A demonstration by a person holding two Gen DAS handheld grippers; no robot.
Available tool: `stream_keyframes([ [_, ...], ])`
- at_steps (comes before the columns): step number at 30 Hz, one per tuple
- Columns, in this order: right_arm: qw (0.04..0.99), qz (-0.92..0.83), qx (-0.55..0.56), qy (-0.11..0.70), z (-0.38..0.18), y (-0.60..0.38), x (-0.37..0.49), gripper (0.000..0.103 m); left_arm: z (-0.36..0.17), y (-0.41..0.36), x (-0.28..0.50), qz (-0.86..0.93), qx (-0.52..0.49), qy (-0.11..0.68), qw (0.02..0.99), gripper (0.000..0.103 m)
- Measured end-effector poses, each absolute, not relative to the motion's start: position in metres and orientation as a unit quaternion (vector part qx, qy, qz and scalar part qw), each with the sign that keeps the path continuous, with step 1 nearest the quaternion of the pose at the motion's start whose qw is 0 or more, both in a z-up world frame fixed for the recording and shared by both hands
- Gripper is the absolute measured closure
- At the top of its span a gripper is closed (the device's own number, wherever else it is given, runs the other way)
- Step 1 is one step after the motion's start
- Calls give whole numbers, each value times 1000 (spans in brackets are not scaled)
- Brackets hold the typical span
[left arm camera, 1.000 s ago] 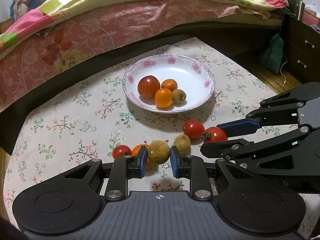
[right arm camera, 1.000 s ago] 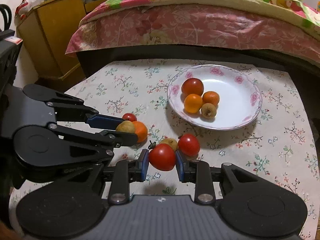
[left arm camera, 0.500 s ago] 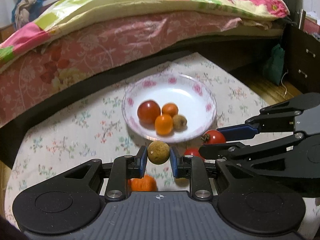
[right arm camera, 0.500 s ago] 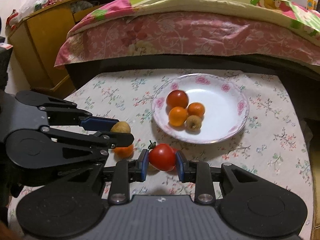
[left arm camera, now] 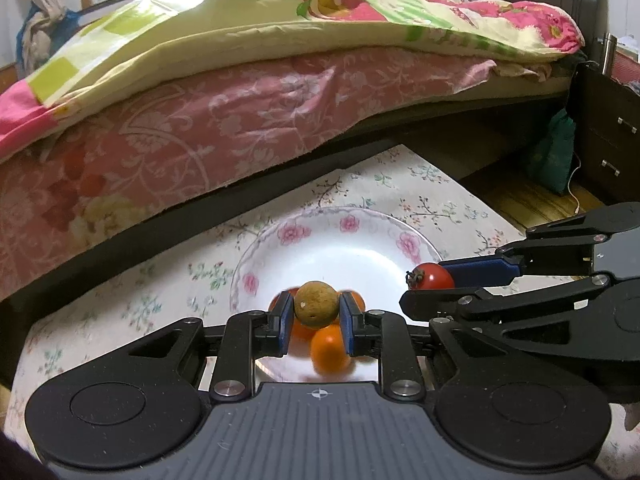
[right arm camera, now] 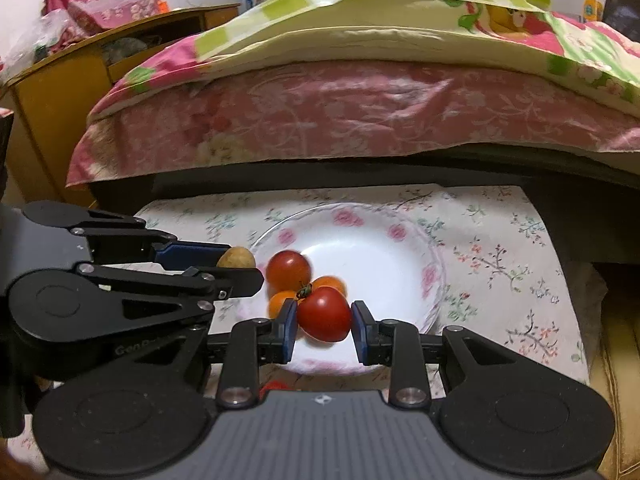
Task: Organize fruits
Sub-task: 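Lower the yellow fruit with the left tool while the right lowers the tomato over the plate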
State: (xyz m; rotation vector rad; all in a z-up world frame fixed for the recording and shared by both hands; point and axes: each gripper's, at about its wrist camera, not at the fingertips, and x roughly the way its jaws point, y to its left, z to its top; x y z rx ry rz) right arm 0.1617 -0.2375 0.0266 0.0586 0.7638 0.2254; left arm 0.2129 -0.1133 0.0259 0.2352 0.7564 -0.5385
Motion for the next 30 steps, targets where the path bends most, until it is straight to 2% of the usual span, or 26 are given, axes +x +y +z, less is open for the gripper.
stream_keyframes([
  [14, 919, 94, 46, 379, 5, -260, 207, 74, 5, -133, 251, -254, 136, 371, 883, 73],
  [30, 915, 91, 48, 389, -12, -260, 222, 73, -5, -135, 257, -247, 148, 376, 881, 73],
])
